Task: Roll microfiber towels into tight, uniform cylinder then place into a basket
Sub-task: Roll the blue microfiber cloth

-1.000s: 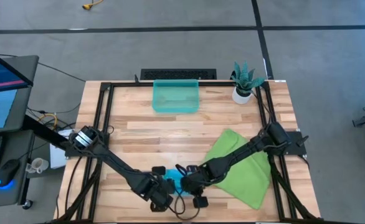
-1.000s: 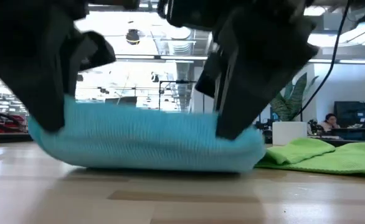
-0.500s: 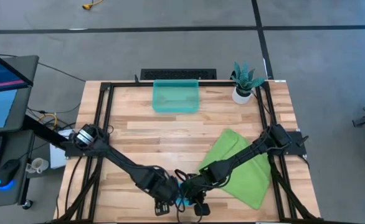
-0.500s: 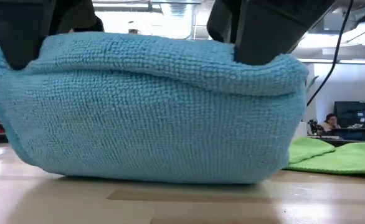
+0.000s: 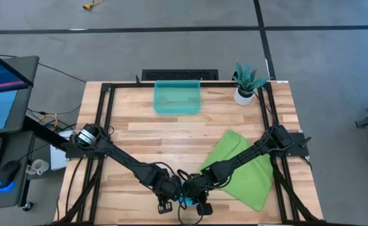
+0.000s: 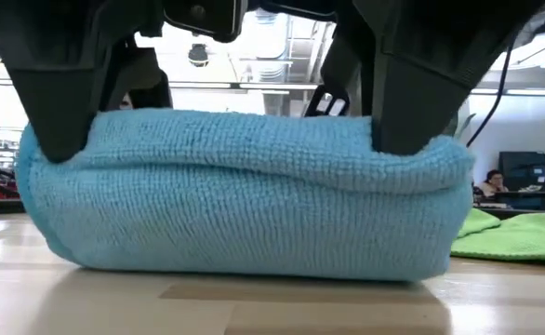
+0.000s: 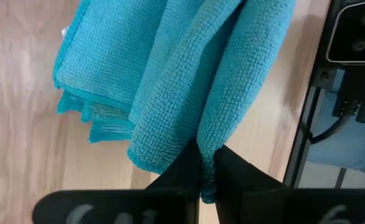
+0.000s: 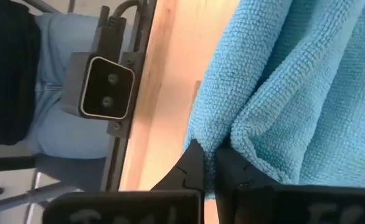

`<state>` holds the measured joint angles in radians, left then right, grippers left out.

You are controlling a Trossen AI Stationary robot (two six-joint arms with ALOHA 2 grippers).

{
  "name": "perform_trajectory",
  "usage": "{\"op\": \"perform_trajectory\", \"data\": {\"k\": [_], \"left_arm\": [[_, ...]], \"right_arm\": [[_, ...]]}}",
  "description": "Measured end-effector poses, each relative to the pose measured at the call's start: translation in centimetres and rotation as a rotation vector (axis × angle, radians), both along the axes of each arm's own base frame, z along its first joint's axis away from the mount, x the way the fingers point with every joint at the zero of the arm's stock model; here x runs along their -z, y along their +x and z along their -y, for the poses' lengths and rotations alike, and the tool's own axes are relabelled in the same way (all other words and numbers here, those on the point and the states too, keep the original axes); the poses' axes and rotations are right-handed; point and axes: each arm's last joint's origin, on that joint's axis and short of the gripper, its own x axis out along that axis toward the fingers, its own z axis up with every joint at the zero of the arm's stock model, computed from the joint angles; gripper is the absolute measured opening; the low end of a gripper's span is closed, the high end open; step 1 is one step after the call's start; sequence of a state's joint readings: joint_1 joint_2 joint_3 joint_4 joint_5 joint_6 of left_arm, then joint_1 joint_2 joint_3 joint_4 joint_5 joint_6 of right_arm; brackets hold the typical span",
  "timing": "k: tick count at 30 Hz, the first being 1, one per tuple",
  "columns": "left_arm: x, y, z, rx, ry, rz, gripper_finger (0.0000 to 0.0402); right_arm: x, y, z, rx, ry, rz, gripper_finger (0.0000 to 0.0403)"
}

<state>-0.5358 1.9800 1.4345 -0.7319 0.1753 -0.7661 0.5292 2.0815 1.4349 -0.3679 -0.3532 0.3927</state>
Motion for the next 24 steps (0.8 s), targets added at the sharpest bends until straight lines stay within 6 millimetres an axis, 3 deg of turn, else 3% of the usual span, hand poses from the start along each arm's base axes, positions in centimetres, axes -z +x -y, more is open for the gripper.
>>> {"op": "perform_trajectory", "data": {"k": [14, 24], "left_arm": [[-0.5, 0.2, 0.7, 0.036, -0.151, -0.014, 0.0011], [0.1, 0.4, -1.0, -0.006, -0.137, -0.049, 0.0011]], "right_arm": [[-0.3, 0.1, -0.2, 0.011, 0.116, -0.073, 0.0022], [0.1, 0.5, 1.6, 0.012, 0.054, -0.083, 0.0022]]}}
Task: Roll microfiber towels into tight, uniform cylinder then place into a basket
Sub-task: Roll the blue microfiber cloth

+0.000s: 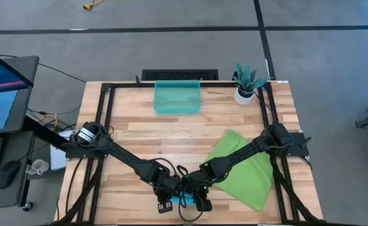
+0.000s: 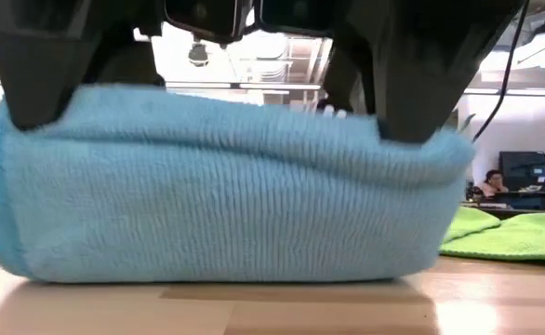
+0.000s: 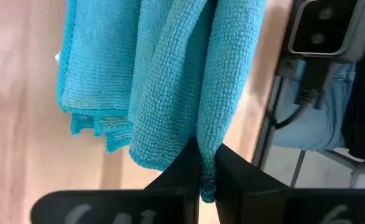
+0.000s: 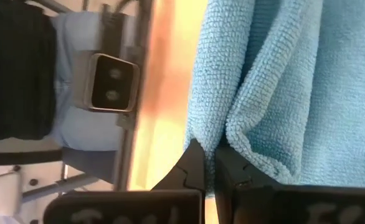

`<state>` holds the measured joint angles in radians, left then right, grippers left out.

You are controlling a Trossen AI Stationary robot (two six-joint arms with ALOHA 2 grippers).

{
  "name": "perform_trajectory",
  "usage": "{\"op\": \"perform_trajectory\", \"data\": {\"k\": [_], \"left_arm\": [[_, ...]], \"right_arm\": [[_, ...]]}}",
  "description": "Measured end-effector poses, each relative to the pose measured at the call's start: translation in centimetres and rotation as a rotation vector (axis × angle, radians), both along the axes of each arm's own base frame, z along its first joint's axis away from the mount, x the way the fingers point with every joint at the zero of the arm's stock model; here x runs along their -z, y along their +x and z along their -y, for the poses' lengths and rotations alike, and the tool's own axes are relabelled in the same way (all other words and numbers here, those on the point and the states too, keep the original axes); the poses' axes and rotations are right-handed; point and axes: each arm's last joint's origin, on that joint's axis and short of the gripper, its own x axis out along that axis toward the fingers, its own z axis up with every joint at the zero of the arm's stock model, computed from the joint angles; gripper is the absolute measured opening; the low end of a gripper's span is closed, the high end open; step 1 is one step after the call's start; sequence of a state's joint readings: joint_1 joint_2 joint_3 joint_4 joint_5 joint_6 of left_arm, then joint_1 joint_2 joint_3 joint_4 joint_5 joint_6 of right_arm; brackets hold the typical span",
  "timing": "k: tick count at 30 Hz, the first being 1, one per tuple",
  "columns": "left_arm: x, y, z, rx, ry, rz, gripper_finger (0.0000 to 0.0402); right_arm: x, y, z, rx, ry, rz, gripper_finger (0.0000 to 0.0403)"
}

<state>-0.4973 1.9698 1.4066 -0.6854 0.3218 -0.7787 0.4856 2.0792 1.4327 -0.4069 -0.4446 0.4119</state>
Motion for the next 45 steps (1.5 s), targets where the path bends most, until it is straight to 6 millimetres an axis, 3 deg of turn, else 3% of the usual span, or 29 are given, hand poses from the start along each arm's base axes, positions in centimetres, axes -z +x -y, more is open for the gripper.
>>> {"op": "perform_trajectory", "data": {"k": [6, 14, 25, 33, 45], "left_arm": [[1.3, -0.3, -0.4, -0.012, -0.004, 0.002, 0.0011], [1.7, -0.6, -0.7, 0.000, 0.052, 0.004, 0.0010], [-1.0, -1.4, -1.6, -0.045, 0.175, 0.096, 0.0010], [-0.9, -1.4, -1.8, -0.064, 0.232, 0.114, 0.0008], [-0.8, -1.3, -2.8, -0.089, 0.279, 0.080, 0.0007]], "right_arm": [[0.4, 0.2, 1.0, -0.023, -0.029, -0.004, 0.0021], [0.4, 0.8, 2.6, -0.017, -0.022, -0.023, 0.0020], [0.3, 0.9, 3.6, -0.006, -0.027, -0.056, 0.0020], [0.2, 1.0, 4.9, 0.002, -0.046, -0.061, 0.0020], [0.3, 1.7, 8.9, 0.073, -0.086, -0.115, 0.0020]]}}
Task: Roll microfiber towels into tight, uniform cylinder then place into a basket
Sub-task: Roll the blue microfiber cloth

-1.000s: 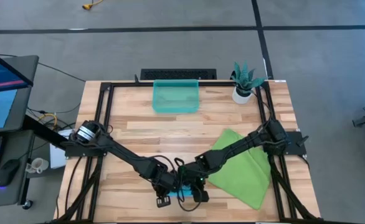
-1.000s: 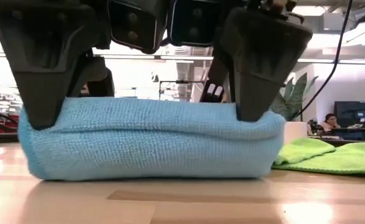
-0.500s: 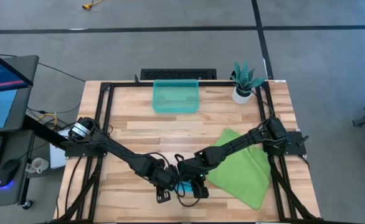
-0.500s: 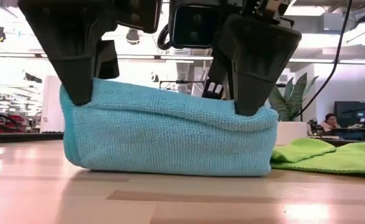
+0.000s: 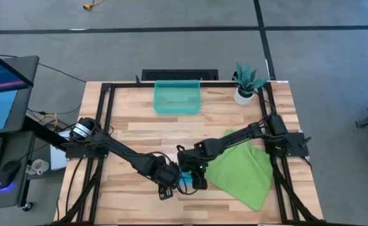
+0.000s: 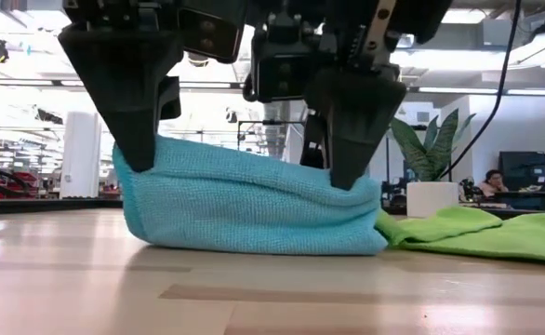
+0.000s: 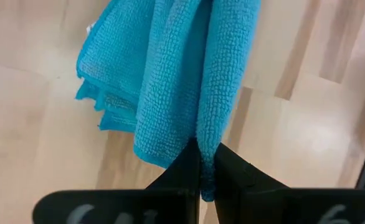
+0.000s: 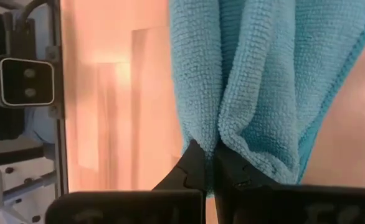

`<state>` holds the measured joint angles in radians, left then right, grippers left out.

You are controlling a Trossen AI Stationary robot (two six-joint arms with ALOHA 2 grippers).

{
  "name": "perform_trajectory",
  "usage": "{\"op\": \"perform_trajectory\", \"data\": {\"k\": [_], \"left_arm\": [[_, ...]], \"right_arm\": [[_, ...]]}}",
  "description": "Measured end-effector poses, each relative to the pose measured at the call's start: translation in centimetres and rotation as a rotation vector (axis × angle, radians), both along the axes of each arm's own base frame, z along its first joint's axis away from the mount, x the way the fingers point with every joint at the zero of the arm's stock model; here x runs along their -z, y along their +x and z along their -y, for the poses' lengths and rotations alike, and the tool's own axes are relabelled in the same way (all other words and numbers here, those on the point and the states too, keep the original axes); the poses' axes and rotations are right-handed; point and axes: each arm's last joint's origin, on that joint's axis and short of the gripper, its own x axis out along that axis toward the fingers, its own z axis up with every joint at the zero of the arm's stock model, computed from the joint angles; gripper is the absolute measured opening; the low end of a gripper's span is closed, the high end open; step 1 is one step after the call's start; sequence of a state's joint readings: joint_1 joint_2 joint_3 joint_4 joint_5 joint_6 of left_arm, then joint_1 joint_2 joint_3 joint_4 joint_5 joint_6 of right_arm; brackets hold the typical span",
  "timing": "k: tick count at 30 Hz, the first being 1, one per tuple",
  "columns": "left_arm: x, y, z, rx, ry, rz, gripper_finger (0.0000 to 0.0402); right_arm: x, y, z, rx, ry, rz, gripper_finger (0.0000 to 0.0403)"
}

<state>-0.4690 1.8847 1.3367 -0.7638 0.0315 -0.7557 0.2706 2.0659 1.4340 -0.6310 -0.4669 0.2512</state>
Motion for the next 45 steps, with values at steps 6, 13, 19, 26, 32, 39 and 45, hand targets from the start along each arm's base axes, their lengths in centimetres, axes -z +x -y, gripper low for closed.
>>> {"op": "perform_trajectory", "data": {"k": [6, 13, 19, 26, 32, 39, 45], "left_arm": [[0.1, 0.0, -0.7, -0.006, 0.063, -0.007, 0.0008], [0.1, 0.6, -2.1, 0.007, 0.049, -0.018, 0.0008], [0.1, 1.0, -3.2, 0.045, 0.021, -0.034, 0.0008], [0.1, 0.9, -3.7, 0.106, 0.056, -0.050, 0.0009], [0.2, 1.0, -3.6, 0.106, 0.050, -0.031, 0.0009], [0.3, 0.5, -3.9, 0.084, 0.087, -0.082, 0.0009], [0.3, 0.3, -4.1, 0.080, 0.109, -0.102, 0.0009]], "right_arm": [[0.6, 0.0, 1.1, 0.031, -0.001, -0.001, 0.0020], [1.9, -0.5, 1.4, 0.081, 0.049, -0.032, 0.0020], [1.3, -0.7, 0.6, 0.068, 0.063, -0.006, 0.0020], [0.3, -1.0, 0.2, 0.050, 0.031, 0.039, 0.0022], [0.4, -0.9, 0.2, 0.077, 0.023, 0.039, 0.0050], [0.7, -1.6, 0.2, 0.066, 0.029, -0.026, 0.0116], [0.6, -2.1, -0.3, 0.027, 0.022, -0.055, 0.0155]]}}
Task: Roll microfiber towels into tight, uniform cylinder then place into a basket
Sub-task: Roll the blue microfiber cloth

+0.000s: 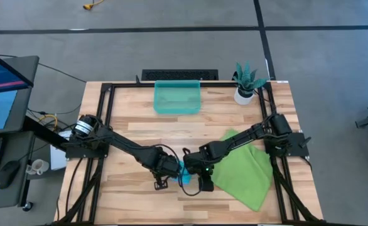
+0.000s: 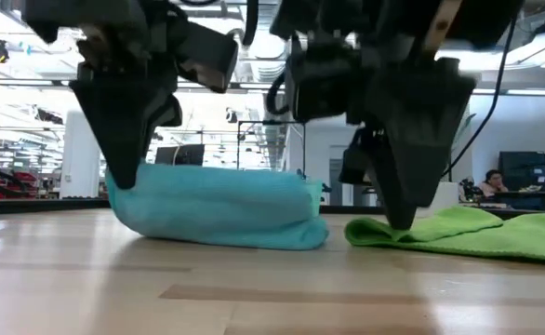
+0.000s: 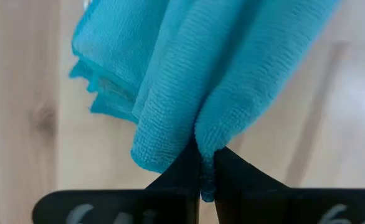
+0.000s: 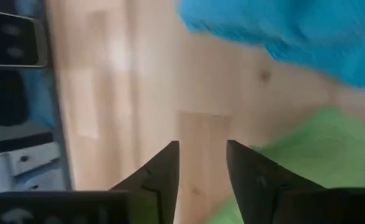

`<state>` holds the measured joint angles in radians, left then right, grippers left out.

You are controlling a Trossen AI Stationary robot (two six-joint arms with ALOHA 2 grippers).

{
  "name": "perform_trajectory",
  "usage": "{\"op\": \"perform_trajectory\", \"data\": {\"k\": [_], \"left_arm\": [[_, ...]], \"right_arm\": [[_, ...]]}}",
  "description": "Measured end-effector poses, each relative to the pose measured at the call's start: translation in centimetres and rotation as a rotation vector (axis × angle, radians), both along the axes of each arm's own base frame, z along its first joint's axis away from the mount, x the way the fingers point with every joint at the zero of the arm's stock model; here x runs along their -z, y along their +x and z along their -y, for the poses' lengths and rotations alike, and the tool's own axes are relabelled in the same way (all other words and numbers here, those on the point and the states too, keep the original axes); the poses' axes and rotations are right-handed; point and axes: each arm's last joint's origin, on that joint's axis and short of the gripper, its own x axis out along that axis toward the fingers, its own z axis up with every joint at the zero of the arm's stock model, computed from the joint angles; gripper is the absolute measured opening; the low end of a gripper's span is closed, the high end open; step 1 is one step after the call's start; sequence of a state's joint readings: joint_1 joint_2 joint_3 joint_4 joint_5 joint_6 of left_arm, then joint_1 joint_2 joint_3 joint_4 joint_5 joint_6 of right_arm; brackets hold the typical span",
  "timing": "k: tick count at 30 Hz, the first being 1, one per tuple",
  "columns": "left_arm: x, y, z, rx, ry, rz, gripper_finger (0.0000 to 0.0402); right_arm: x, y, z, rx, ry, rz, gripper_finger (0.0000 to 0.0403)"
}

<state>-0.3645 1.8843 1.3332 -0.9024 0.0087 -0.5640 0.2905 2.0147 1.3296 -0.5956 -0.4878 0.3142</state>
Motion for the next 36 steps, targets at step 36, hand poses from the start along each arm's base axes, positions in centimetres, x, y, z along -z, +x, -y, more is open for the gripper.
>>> {"op": "perform_trajectory", "data": {"k": [36], "left_arm": [[-0.6, 1.5, 0.5, 0.122, -0.389, 0.046, 0.0009]], "right_arm": [[-0.3, -5.0, -9.4, -0.273, -0.648, 0.736, 0.0157]]}}
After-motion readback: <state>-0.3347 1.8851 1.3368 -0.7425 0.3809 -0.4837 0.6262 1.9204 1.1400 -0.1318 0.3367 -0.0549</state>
